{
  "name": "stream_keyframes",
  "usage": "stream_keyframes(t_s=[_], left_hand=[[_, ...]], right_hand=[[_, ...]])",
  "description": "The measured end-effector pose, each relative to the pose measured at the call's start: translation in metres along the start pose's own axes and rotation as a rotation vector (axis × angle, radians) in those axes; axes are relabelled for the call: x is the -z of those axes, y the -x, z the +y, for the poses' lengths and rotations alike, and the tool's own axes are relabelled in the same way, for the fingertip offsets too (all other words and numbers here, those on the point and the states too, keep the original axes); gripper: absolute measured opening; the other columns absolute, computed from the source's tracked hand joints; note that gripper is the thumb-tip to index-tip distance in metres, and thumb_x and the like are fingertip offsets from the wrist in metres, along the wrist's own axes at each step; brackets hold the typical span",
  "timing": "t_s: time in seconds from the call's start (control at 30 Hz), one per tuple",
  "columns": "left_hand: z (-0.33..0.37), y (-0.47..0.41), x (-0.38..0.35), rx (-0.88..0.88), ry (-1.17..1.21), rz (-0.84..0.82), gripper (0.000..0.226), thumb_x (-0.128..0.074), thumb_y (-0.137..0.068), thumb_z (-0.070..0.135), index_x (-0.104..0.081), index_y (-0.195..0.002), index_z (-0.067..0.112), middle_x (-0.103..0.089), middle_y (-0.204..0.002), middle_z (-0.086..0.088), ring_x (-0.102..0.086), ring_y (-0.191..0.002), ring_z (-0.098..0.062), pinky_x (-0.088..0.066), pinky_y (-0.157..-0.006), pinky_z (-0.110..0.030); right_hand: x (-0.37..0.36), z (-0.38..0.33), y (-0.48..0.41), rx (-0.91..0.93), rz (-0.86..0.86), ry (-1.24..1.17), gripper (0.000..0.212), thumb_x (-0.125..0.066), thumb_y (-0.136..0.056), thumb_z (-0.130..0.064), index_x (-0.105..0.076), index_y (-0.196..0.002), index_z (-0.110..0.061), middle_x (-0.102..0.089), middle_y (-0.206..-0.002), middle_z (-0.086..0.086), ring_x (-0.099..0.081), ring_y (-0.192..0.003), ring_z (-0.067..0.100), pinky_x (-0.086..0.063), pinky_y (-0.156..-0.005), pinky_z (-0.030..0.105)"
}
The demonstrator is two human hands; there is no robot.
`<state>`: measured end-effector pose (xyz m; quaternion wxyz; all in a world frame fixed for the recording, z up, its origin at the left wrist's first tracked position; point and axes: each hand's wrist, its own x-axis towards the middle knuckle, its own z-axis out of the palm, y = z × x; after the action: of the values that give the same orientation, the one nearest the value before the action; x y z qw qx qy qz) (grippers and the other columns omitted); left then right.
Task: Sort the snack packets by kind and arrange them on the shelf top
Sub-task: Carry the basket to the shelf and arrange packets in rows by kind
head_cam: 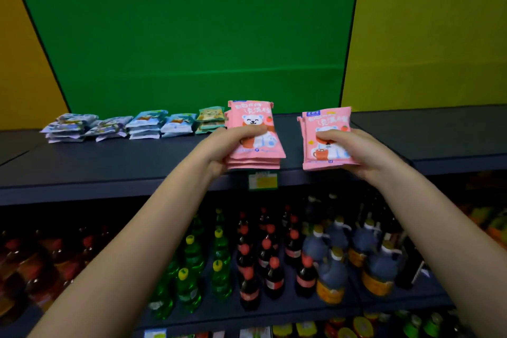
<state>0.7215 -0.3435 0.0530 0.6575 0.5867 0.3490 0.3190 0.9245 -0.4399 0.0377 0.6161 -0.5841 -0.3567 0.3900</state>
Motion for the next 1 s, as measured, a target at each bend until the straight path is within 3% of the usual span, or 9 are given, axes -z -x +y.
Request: stream_keyframes(t_s=[0.17, 0.43, 0.6, 0.7, 0.77, 0.83, 1.0], left_hand=[[0.009, -0.079, -0.021, 0.042, 0.032, -0.031, 0.010, -0.063, -0.086, 0.021, -0.064, -0.080, 0.013, -0.070, -0.057, 0.000, -0.065, -0.046, -0.009, -0.056, -0.051, -0.024], [0.014, -0.196, -0.055, 0.152, -0.058, 0.042, 0.017, -0.059, -0.090, 0.026, -0.059, -0.079, 0.013, -0.066, -0.048, 0.001, -0.062, -0.039, -0.009, -0.053, -0.042, -0.021], [0.008, -0.240, -0.069, 0.127, -0.143, 0.129, 0.017, -0.059, -0.090, 0.022, -0.057, -0.077, 0.013, -0.062, -0.041, 0.003, -0.057, -0.033, -0.006, -0.047, -0.036, -0.015], [0.000, -0.254, -0.065, 0.118, -0.192, 0.192, 0.018, -0.061, -0.090, 0.021, -0.055, -0.075, 0.012, -0.060, -0.039, 0.006, -0.054, -0.030, -0.004, -0.042, -0.033, -0.012], [-0.004, -0.262, -0.062, 0.109, -0.201, 0.224, 0.016, -0.062, -0.089, 0.023, -0.056, -0.080, 0.011, -0.065, -0.052, 0.001, -0.057, -0.035, -0.005, -0.043, -0.036, -0.012], [-0.006, -0.271, -0.061, 0.097, -0.294, 0.244, 0.021, -0.063, -0.088, 0.027, -0.058, -0.097, 0.009, -0.067, -0.083, -0.007, -0.063, -0.062, -0.015, -0.047, -0.056, -0.019], [-0.005, -0.279, -0.061, 0.007, -0.742, 0.317, 0.041, -0.052, -0.093, 0.029, -0.053, -0.120, -0.002, -0.059, -0.120, -0.015, -0.056, -0.105, -0.031, -0.044, -0.081, -0.031]], right_hand=[[0.019, -0.012, -0.069, -0.015, 0.010, 0.025, 0.005, -0.061, -0.086, -0.008, -0.061, -0.081, -0.010, -0.069, -0.053, -0.001, -0.065, -0.045, 0.007, -0.054, -0.046, 0.018], [0.054, -0.008, -0.197, -0.085, 0.050, 0.013, 0.008, -0.054, -0.084, -0.014, -0.059, -0.082, -0.008, -0.068, -0.053, 0.001, -0.064, -0.044, 0.011, -0.053, -0.048, 0.019], [0.059, 0.005, -0.255, -0.063, 0.039, 0.116, 0.025, -0.062, -0.079, -0.015, -0.063, -0.101, -0.003, -0.071, -0.058, 0.002, -0.066, -0.058, 0.016, -0.054, -0.075, 0.032], [0.060, 0.017, -0.270, -0.042, 0.044, 0.192, 0.028, -0.063, -0.080, -0.016, -0.065, -0.103, 0.000, -0.071, -0.059, 0.001, -0.066, -0.058, 0.015, -0.050, -0.063, 0.026], [0.060, 0.023, -0.275, -0.039, 0.065, 0.228, 0.030, -0.065, -0.079, -0.017, -0.066, -0.104, 0.001, -0.071, -0.072, 0.006, -0.065, -0.065, 0.017, -0.047, -0.061, 0.024], [0.061, 0.027, -0.282, -0.034, 0.109, 0.246, 0.034, -0.068, -0.077, -0.020, -0.066, -0.105, 0.000, -0.072, -0.090, 0.012, -0.066, -0.077, 0.022, -0.047, -0.066, 0.025], [0.061, 0.032, -0.289, 0.009, 0.246, 0.584, 0.043, -0.067, -0.076, -0.038, -0.066, -0.103, -0.004, -0.067, -0.108, 0.015, -0.062, -0.100, 0.031, -0.042, -0.074, 0.029]])
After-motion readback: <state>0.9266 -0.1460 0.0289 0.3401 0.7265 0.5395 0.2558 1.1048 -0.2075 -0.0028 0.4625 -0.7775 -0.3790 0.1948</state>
